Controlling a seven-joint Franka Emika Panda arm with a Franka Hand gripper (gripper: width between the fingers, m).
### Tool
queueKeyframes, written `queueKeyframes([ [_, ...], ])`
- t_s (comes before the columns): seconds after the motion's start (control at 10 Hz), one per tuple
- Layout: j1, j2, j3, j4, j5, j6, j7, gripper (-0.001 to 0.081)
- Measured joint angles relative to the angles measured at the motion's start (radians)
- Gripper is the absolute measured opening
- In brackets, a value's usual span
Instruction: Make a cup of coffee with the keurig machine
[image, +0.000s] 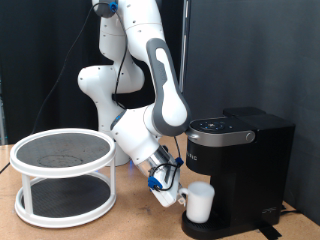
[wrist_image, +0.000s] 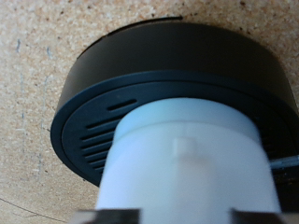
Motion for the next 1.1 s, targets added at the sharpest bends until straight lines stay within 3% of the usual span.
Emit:
queueKeyframes([
  [0.1,-0.001,0.002,0.000,0.001,0.000,0.001,0.002,0.0221],
  [0.2,-0.002,0.004,0.000,0.002,0.000,0.002,0.004,0.0221],
  [0.3,-0.003,0.005,-0.001,0.002,-0.002,0.002,0.006,0.0403],
  [0.4,-0.004,0.006,-0.002,0.001,-0.006,0.003,0.008,0.0403],
  [0.6,-0.012,0.007,-0.007,-0.014,-0.041,-0.010,0.015,0.0688],
  [1.1,-0.058,-0.025,-0.027,-0.086,-0.098,-0.131,-0.021,0.0731],
])
